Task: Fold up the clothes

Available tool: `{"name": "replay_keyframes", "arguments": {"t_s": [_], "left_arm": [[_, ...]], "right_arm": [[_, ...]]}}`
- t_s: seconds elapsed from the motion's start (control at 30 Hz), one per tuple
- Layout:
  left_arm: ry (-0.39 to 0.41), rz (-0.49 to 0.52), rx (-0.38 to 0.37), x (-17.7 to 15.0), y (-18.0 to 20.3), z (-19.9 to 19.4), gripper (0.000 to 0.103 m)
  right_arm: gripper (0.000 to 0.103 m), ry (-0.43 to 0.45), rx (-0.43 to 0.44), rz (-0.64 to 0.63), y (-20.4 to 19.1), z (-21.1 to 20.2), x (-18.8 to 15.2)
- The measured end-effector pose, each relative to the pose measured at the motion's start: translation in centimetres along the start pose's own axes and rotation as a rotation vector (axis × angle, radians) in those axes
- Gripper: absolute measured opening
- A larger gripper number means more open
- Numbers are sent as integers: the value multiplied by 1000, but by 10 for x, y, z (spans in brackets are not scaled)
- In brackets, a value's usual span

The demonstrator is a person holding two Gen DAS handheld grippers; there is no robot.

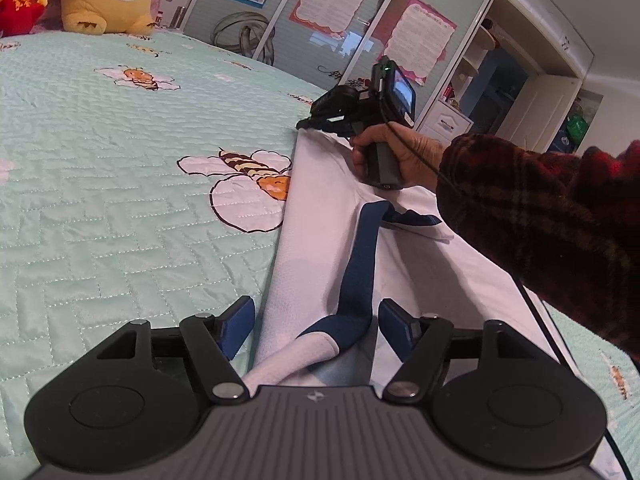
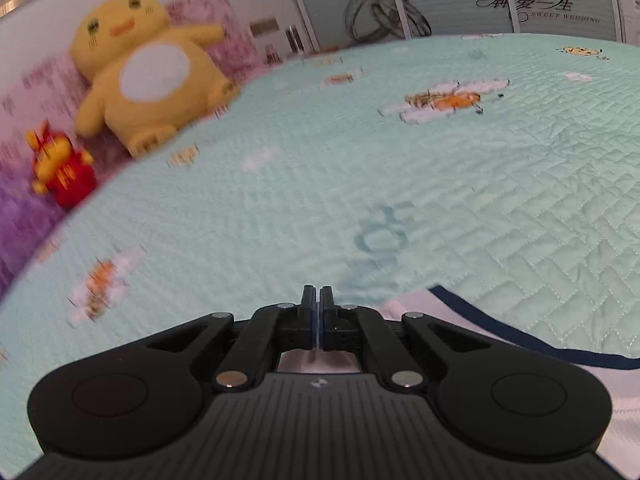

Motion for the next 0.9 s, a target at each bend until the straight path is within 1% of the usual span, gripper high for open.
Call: {"name": "replay_keyframes", "arguments": {"t_s": [0.03,0.07,0.1,0.13,0.2,0.23,0.3,0.33,0.37,0.4,0.47,0.53,0.57,0.63,0.7,0.77,0.83,0.87,0.9], "left_arm": [[0,0,0,0,0,0,72],[0,0,0,0,0,0,72],[0,-1,0,0,0,0,72],[-1,-1,0,0,0,0,72],[-1,-1,1,0,0,0,72],[-1,0,2,0,0,0,72],[-1,1,2,0,-1,0,72],[-1,0,2,0,-1,0,72],[-1,-1,1,1,-1,1,72],[-1,-2,1,1,-1,1,72],[-2,-3,0,1,-2,1,72],[-2,-5,-2,1,-2,0,72],[-2,-6,-2,1,-3,1,72],[-2,-3,0,1,-3,1,73],[-3,3,2,1,-2,2,73],[-3,5,4,1,-2,2,73],[-3,6,4,0,-2,2,73],[-4,6,4,1,-2,2,73],[-4,6,4,1,-2,2,73]], "right_arm": [[4,18,-2,15,1,-3,0],[15,44,5,42,2,-8,3],[23,70,14,70,4,-15,5],[36,100,16,88,5,-23,8],[37,165,-9,100,7,-46,11],[37,177,-21,103,8,-55,11],[36,183,-27,109,8,-70,6],[36,177,-11,101,6,-75,2],[34,168,-13,91,4,-79,-4],[34,159,-19,80,2,-82,-10],[34,182,-78,77,6,-96,-22],[35,205,-174,54,19,-113,-33],[35,197,-189,48,26,-117,-37],[36,171,-200,40,40,-124,-46],[36,146,-192,26,47,-124,-50],[36,142,-165,13,45,-121,-50],[36,118,-127,-3,39,-112,-49],[36,95,-133,-23,37,-107,-49],[36,66,-120,-40,34,-101,-50]]}}
Point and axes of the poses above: each gripper's, at about its wrist camera, not at the fingertips, and z roughly the way its jaws point, y to its right, x to its top, the point moved 7 cm from there along z, roughly the way its jaws point, and after that the axes turned 5 degrees about -z, right-handed, at the moved point
